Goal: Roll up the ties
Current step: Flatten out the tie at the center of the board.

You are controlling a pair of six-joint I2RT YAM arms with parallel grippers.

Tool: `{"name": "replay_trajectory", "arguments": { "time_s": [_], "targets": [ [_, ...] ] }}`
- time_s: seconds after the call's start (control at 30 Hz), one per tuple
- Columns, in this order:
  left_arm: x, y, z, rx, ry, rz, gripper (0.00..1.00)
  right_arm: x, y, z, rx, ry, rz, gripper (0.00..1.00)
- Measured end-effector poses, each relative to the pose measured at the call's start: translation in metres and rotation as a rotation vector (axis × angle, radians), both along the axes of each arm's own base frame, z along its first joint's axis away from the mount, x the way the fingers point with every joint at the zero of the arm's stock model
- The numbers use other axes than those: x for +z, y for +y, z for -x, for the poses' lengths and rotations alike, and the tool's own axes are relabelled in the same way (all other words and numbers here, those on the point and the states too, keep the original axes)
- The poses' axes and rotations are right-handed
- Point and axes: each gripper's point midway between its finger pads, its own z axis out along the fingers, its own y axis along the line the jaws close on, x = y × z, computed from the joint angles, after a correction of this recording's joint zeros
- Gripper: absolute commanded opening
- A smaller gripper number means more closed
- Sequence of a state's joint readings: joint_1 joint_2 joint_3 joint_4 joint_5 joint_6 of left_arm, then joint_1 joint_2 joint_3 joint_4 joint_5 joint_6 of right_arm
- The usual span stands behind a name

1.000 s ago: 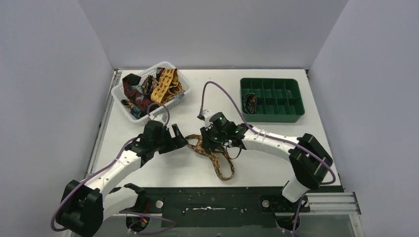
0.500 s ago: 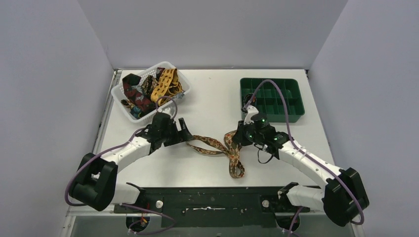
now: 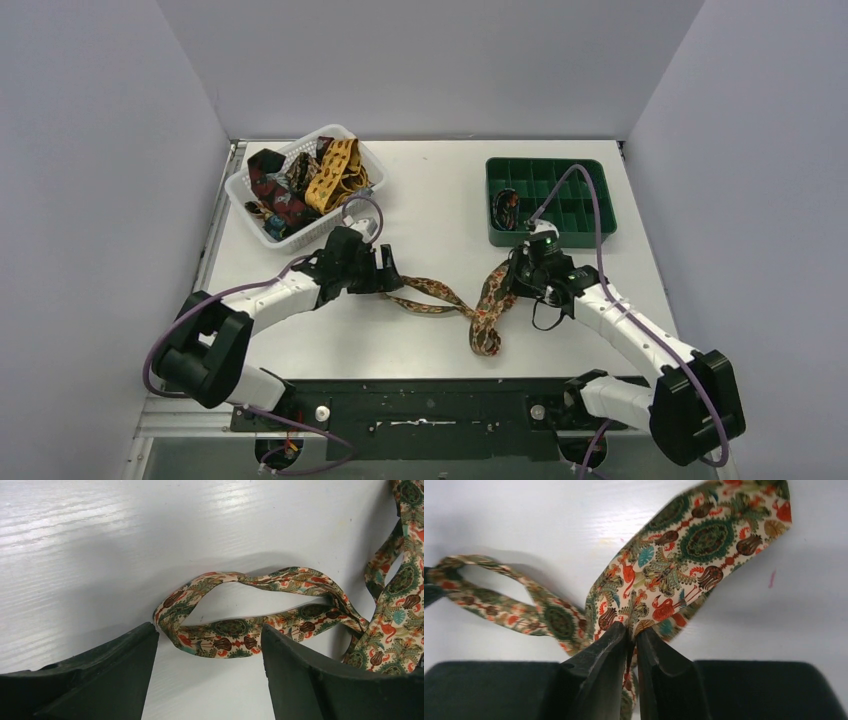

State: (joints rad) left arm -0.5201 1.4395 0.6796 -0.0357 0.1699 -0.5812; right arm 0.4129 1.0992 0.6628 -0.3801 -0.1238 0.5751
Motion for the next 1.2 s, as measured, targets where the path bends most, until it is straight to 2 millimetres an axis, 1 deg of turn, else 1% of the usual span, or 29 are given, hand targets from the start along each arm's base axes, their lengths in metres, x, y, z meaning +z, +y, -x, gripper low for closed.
{"name": "replay_trajectory", "arguments": {
  "time_s": [0.07, 0.1, 0.13, 0.17, 0.23, 0.3, 0.37, 0.4, 0.47, 0.53, 0.57, 0.63, 0.67, 0.7, 0.8, 0.87, 0.93, 1.07, 1.2],
  "targets": [
    [0.0, 0.001, 0.0, -0.011, -0.006, -0.008, 0.69, -0.014, -0.011, 0.005, -0.035, 0.073, 0.064, 0.25],
    [-0.001, 0.002, 0.001, -0.016, -0.006, -0.015, 0.67, -0.017, -0.013, 0.005, -0.042, 0.084, 0.077, 0.27],
    [-0.003, 0.003, 0.003, -0.024, -0.002, -0.026, 0.65, -0.019, -0.017, 0.006, -0.055, 0.106, 0.101, 0.31],
    [-0.006, 0.004, 0.004, -0.033, 0.004, -0.038, 0.61, -0.02, -0.02, 0.007, -0.063, 0.121, 0.121, 0.38],
    [-0.012, 0.007, 0.007, -0.048, 0.02, -0.063, 0.55, -0.013, -0.023, 0.004, -0.069, 0.127, 0.146, 0.55],
    [-0.018, 0.008, 0.009, -0.061, 0.034, -0.081, 0.49, 0.0, -0.023, -0.003, -0.064, 0.105, 0.157, 0.61],
    [-0.021, 0.009, 0.011, -0.07, 0.041, -0.092, 0.44, 0.014, -0.022, -0.009, -0.051, 0.079, 0.162, 0.65],
    [-0.022, 0.009, 0.011, -0.074, 0.044, -0.095, 0.39, 0.022, -0.02, -0.012, -0.047, 0.064, 0.16, 0.67],
    [-0.024, 0.009, 0.011, -0.081, 0.049, -0.098, 0.32, 0.037, -0.016, -0.018, -0.028, 0.029, 0.147, 0.68],
    [-0.027, 0.008, 0.011, -0.092, 0.056, -0.103, 0.21, 0.045, -0.01, -0.018, 0.009, 0.014, 0.124, 0.68],
    [-0.029, 0.008, 0.012, -0.096, 0.06, -0.105, 0.15, 0.047, -0.006, -0.017, 0.03, 0.016, 0.113, 0.68],
    [-0.032, 0.008, 0.013, -0.1, 0.072, -0.109, 0.09, 0.045, 0.003, -0.015, 0.072, 0.031, 0.105, 0.68],
    [-0.033, 0.008, 0.014, -0.101, 0.077, -0.111, 0.06, 0.043, 0.009, -0.014, 0.092, 0.041, 0.105, 0.68],
    [-0.033, 0.008, 0.015, -0.098, 0.081, -0.112, 0.0, 0.037, 0.016, -0.011, 0.117, 0.059, 0.113, 0.69],
    [-0.031, 0.01, 0.016, -0.07, 0.09, -0.106, 0.0, 0.015, 0.04, 0.001, 0.202, 0.128, 0.153, 0.72],
    [-0.026, 0.014, 0.019, -0.032, 0.09, -0.093, 0.0, 0.001, 0.051, 0.008, 0.235, 0.172, 0.189, 0.75],
    [-0.018, 0.018, 0.027, 0.005, 0.087, -0.071, 0.0, -0.008, 0.056, 0.012, 0.244, 0.203, 0.235, 0.77],
    [-0.001, 0.032, 0.046, 0.082, 0.071, -0.025, 0.0, -0.014, 0.057, 0.014, 0.238, 0.212, 0.301, 0.76],
    [0.009, 0.046, 0.062, 0.147, 0.065, -0.009, 0.0, -0.017, 0.066, 0.012, 0.248, 0.22, 0.343, 0.75]
  ]
}}
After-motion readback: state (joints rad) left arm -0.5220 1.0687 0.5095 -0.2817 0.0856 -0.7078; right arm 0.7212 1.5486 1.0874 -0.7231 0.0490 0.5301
